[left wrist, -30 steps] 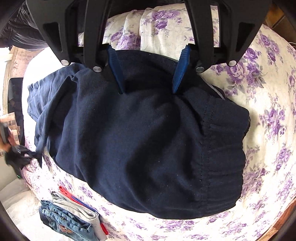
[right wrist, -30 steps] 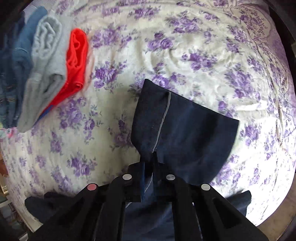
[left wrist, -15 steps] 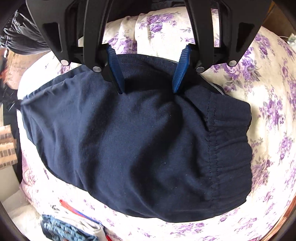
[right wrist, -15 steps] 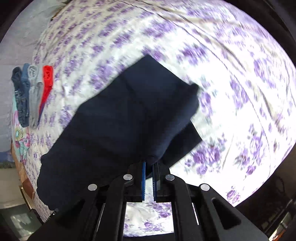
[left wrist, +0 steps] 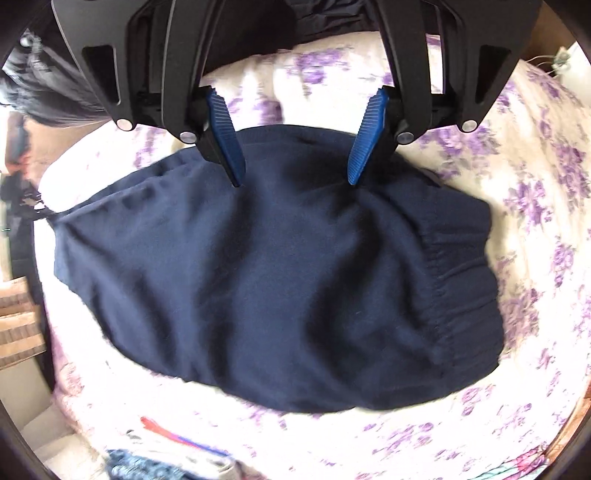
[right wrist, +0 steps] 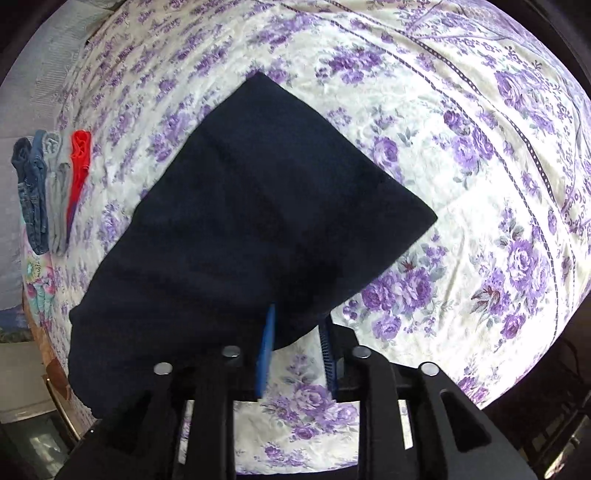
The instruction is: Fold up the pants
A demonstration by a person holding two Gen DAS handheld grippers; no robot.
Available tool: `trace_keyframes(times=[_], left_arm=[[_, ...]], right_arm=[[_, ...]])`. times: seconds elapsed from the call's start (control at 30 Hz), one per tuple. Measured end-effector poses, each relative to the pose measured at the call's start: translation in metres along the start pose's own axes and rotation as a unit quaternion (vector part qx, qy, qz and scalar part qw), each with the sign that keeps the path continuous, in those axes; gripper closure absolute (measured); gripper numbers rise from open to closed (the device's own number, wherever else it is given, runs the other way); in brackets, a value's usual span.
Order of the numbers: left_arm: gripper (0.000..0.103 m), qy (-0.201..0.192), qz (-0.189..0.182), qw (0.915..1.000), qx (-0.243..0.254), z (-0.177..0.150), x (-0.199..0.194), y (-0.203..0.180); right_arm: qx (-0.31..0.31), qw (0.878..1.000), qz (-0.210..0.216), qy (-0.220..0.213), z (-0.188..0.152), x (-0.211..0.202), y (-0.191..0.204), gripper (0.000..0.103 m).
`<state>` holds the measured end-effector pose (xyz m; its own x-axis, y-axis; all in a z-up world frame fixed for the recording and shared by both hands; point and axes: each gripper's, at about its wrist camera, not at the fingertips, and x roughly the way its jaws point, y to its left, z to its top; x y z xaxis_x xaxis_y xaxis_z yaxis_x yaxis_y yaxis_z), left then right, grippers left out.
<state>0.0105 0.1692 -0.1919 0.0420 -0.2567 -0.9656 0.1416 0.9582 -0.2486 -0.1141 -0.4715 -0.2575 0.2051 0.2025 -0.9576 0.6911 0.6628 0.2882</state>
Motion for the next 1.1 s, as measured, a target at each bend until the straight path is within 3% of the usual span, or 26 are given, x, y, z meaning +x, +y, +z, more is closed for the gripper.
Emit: trace_keyframes(times=[0.07, 0.17, 0.23, 0.3, 0.37, 0.43, 0.47, 0.5, 0.53, 0.63, 0.67, 0.73, 0.77, 0.8, 0.93, 1.0, 1.1], left_arm=[[0.047, -0.017, -0.009, 0.9997, 0.018, 0.005, -0.008, -0.016], [0.047, -0.033, -0.018, 0.9977, 0.056, 0.009, -0.012, -0.051], [0.047, -0.031, -0.032, 0.9958, 0.080, 0.018, -0.001, -0.072], [0.047, -0.017, -0.021, 0.9942, 0.104, 0.026, 0.020, -0.091], [0.047, -0.002, -0.019, 0.9928, 0.119, 0.032, 0.040, -0.104], [0.047, 0.015, -0.031, 0.9923, 0.119, 0.038, 0.059, -0.116], [0.047, 0.022, -0.031, 0.9919, 0.121, 0.040, 0.068, -0.121], [0.046, 0.027, -0.015, 0.9916, 0.126, 0.037, 0.078, -0.124], [0.046, 0.031, 0.001, 0.9906, 0.133, 0.032, 0.085, -0.128], [0.032, 0.027, 0.011, 0.9890, 0.145, 0.019, 0.087, -0.138], [0.032, 0.029, 0.012, 0.9892, 0.143, 0.014, 0.089, -0.139], [0.029, 0.017, 0.015, 0.9891, 0.146, 0.003, 0.089, -0.141], [0.028, 0.012, 0.013, 0.9895, 0.144, -0.001, 0.089, -0.141], [0.027, 0.007, 0.008, 0.9902, 0.139, -0.004, 0.088, -0.140], [0.024, -0.001, -0.022, 0.9932, 0.115, -0.004, 0.087, -0.133], [0.023, -0.001, -0.032, 0.9935, 0.110, -0.003, 0.085, -0.127], [0.022, -0.001, -0.032, 0.9933, 0.111, -0.002, 0.083, -0.123]], right_arm=[[-0.022, 0.999, -0.030, 0.009, -0.004, -0.003, 0.007, 0.061], [-0.115, 0.989, -0.092, -0.024, -0.019, -0.027, 0.044, 0.061], [-0.202, 0.976, -0.078, -0.037, -0.038, -0.038, 0.083, 0.059], [-0.303, 0.952, -0.037, -0.030, -0.064, -0.036, 0.131, 0.052], [-0.392, 0.920, 0.001, -0.014, -0.091, -0.023, 0.176, 0.052], [-0.451, 0.892, 0.036, 0.004, -0.113, -0.002, 0.218, 0.054], [-0.472, 0.880, 0.049, 0.010, -0.121, 0.011, 0.235, 0.062], [-0.484, 0.873, 0.055, 0.018, -0.127, 0.022, 0.248, 0.078], [-0.489, 0.870, 0.055, 0.031, -0.130, 0.035, 0.258, 0.086], [-0.496, 0.863, 0.013, 0.090, -0.140, 0.081, 0.271, 0.088], [-0.509, 0.852, -0.012, 0.123, -0.148, 0.096, 0.270, 0.088], [-0.548, 0.825, -0.036, 0.133, -0.160, 0.099, 0.281, 0.087], [-0.558, 0.816, -0.041, 0.147, -0.160, 0.097, 0.291, 0.087], [-0.558, 0.815, -0.033, 0.152, -0.155, 0.092, 0.302, 0.087], [-0.572, 0.816, 0.020, 0.082, -0.120, 0.066, 0.375, 0.087], [-0.581, 0.811, 0.054, 0.047, -0.105, 0.062, 0.418, 0.062], [-0.601, 0.795, 0.070, 0.045, -0.094, 0.080, 0.470, 0.062]])
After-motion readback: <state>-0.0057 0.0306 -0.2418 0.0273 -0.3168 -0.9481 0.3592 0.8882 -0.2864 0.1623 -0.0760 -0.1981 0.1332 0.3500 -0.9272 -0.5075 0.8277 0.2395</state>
